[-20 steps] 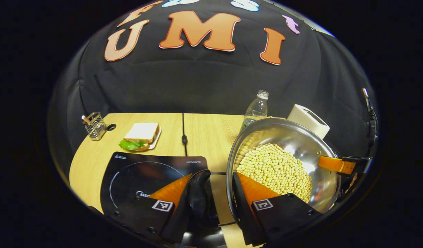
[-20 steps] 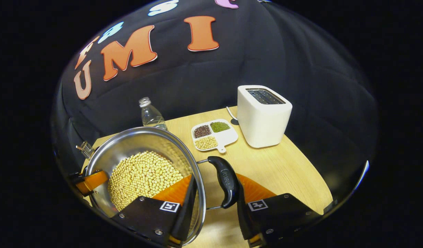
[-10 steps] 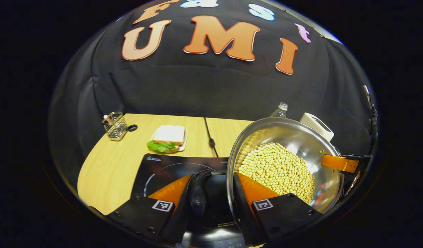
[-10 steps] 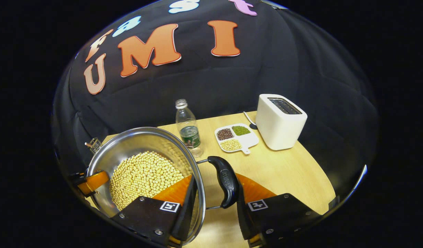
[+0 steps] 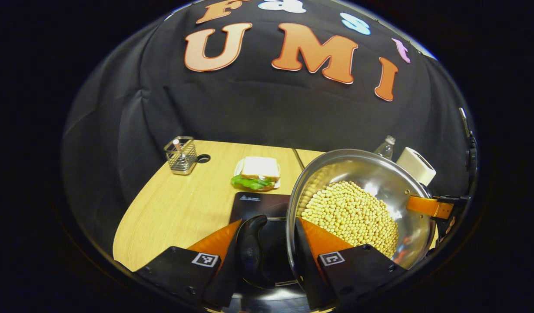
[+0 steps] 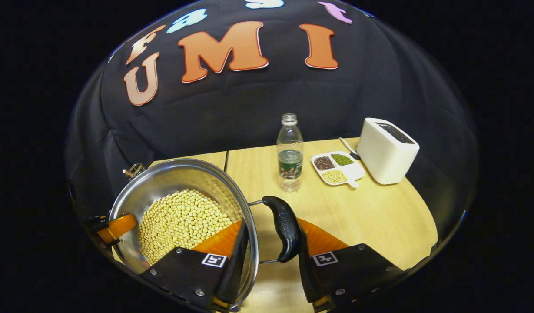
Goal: First push the handle of the pot to place it horizontally, then grasp the pot with both hands and set it on the induction cooktop.
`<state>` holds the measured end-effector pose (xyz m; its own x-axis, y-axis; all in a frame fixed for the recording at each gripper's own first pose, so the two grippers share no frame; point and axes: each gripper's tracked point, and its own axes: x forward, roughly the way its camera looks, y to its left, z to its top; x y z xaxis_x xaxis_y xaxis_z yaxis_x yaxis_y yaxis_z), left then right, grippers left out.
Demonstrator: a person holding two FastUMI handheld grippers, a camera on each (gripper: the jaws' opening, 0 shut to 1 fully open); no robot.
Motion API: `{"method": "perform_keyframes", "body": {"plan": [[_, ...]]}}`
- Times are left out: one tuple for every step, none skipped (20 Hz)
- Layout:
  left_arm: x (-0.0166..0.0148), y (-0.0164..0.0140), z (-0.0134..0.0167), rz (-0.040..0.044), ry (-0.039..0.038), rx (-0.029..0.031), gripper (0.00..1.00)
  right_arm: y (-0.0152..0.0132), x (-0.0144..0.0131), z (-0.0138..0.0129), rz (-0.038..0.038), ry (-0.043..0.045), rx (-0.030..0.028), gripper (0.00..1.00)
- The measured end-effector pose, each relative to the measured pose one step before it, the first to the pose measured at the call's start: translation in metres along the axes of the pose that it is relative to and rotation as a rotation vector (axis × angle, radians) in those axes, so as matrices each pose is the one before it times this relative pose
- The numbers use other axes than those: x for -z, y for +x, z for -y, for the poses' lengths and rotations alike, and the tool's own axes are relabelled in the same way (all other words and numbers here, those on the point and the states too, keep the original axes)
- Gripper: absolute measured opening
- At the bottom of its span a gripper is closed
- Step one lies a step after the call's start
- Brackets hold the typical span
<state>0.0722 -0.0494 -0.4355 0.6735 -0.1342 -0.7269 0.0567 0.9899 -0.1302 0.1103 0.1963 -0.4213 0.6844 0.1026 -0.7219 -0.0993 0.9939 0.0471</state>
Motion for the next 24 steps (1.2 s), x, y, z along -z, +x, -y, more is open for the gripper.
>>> {"method": "perform_keyframes", "body": {"plan": [[0.00264, 0.00249, -0.01059, -0.00616, -0.00232, -0.00835, 0.70, 0.00737, 0.00463, -0.00639, -0.00773, -0.00451, -0.00488, 0.57], [0.00449, 0.00251, -0.00768, -0.00880, -0.00073, -0.00795, 0.70, 0.00720, 0.00415, -0.00700, -0.00817, -0.00345, -0.00413, 0.57], [0.00454, 0.00344, -0.00831, -0.01024, -0.00103, -0.00697, 0.70, 0.00251, 0.00480, -0.00221, -0.01204, -0.00248, -0.00367, 0.57], [0.00436, 0.00354, -0.00780, -0.00897, -0.00003, -0.00442, 0.70, 0.00422, 0.00483, -0.00523, -0.00976, -0.00310, -0.00450, 0.57], [0.00326, 0.00357, -0.00687, -0.00647, 0.00416, -0.00040, 0.70, 0.00501, 0.00415, -0.00736, -0.00795, 0.00335, -0.00349, 0.57], [0.00390, 0.00341, -0.00522, -0.00777, 0.00310, -0.00260, 0.73, 0.00495, 0.00563, -0.00735, -0.01122, 0.00583, -0.00455, 0.58], [0.00314, 0.00294, -0.00395, -0.00736, 0.00046, -0.00189, 0.70, 0.00249, 0.00736, -0.00411, -0.00931, 0.00035, -0.00130, 0.57], [0.00227, 0.00325, -0.00316, -0.00936, -0.00020, -0.00110, 0.70, 0.00248, 0.00311, -0.00229, -0.00551, -0.00228, 0.00134, 0.57], [0.00136, 0.00143, -0.00216, -0.00827, -0.00020, -0.00088, 0.67, 0.00398, 0.00198, -0.00132, -0.00919, -0.00256, 0.00282, 0.58], [0.00294, 0.00240, 0.00008, -0.00672, -0.00026, 0.00182, 0.70, 0.00154, 0.00270, -0.00046, -0.00570, -0.00036, 0.00547, 0.58], [0.00053, 0.00118, 0.00054, -0.00752, -0.00214, 0.00193, 0.70, 0.00121, 0.00089, 0.00039, -0.00197, -0.00352, 0.00410, 0.59], [0.00114, 0.00224, 0.00123, -0.00801, -0.00641, 0.00485, 0.67, 0.00188, 0.00090, 0.00057, -0.00249, -0.00589, 0.00627, 0.60], [0.00386, 0.00174, 0.00007, -0.01775, -0.00633, -0.00377, 0.67, 0.00109, 0.00142, 0.00088, -0.00343, 0.00089, 0.00367, 0.61], [0.00427, 0.00280, -0.00095, -0.01322, -0.00286, -0.00786, 0.75, 0.00127, -0.00434, -0.00218, 0.01502, -0.00118, 0.00295, 0.62], [-0.00473, 0.00108, 0.00078, 0.01892, 0.00176, -0.00293, 0.72, 0.00073, 0.00235, 0.00355, -0.00562, -0.00317, 0.00616, 0.63], [0.00190, -0.00270, -0.00222, -0.00720, -0.00021, -0.01599, 0.70, -0.00344, -0.00036, -0.00053, 0.00036, -0.00246, -0.00655, 0.64], [-0.00805, -0.00363, -0.00050, 0.02282, 0.00662, -0.00985, 0.71, -0.00138, -0.00322, -0.00022, 0.01521, -0.00529, -0.00884, 0.66], [-0.01479, -0.00670, -0.00023, 0.04123, 0.01335, -0.01432, 0.76, -0.00285, -0.00788, 0.00113, 0.02182, -0.00404, -0.00863, 0.67], [-0.01692, -0.00511, -0.00211, 0.05560, 0.02313, -0.01924, 0.78, -0.00464, -0.00645, 0.00217, 0.01422, -0.00505, -0.00944, 0.71], [-0.01723, -0.00898, 0.00106, 0.05027, 0.02149, -0.01716, 0.87, -0.00941, -0.00650, 0.00335, 0.01499, -0.00304, -0.00097, 0.75], [-0.01761, -0.01158, 0.00090, 0.05388, 0.00811, -0.01173, 0.96, -0.01016, -0.00869, 0.00400, 0.02211, -0.00024, -0.00247, 0.86], [-0.02453, -0.01245, 0.00062, 0.05240, -0.00288, -0.00134, 0.99, -0.01288, -0.01013, 0.00699, 0.02439, 0.00300, 0.00121, 0.89], [-0.02272, -0.01301, 0.00409, 0.04961, -0.01453, 0.00655, 0.98, -0.01312, -0.01224, 0.00807, 0.02919, 0.00565, 0.00393, 0.94], [-0.02388, -0.01550, 0.00633, 0.04872, -0.01216, 0.00619, 0.98, -0.01215, -0.01311, 0.00991, 0.03082, 0.00020, 0.00417, 0.94]]}}
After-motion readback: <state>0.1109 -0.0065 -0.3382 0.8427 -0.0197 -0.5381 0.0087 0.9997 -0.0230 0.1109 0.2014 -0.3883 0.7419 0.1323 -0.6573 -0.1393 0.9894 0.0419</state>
